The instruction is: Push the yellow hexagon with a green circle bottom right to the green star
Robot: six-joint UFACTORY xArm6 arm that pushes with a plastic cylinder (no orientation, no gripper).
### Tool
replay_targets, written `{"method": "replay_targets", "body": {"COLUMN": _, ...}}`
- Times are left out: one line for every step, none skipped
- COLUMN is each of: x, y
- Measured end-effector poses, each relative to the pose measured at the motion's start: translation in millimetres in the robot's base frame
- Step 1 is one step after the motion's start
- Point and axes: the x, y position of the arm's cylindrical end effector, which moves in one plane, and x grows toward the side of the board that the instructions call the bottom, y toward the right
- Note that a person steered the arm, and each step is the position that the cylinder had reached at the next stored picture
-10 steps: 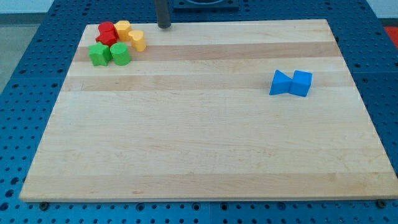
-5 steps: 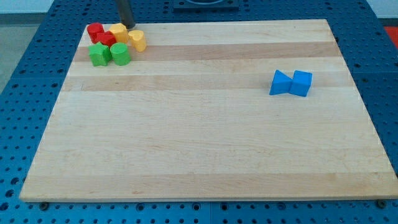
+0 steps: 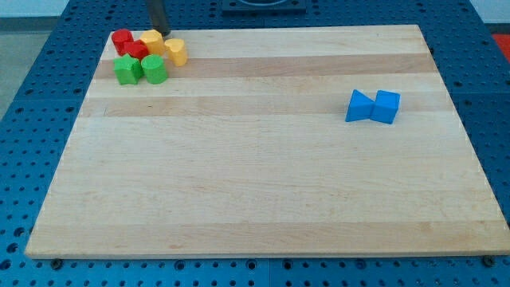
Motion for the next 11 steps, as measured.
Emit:
{"method": "replay_targets", "body": {"x": 1, "y": -4}}
{"method": "replay_targets", "body": {"x": 1, "y": -5}}
{"method": "replay_targets", "body": {"x": 14, "y": -7}}
{"method": "replay_targets", "body": {"x": 18, "y": -7}}
{"method": "replay_targets", "body": {"x": 23, "y": -6}}
{"method": "replay_targets", "body": {"x": 42, "y": 10}}
{"method": "replay_targets", "body": {"x": 43, "y": 13}}
{"method": "replay_targets", "body": {"x": 56, "y": 13}}
{"method": "replay_targets", "body": {"x": 73, "y": 13}}
{"method": "replay_targets", "body": {"x": 73, "y": 13}}
{"method": "replay_targets", "body": {"x": 86, "y": 13}}
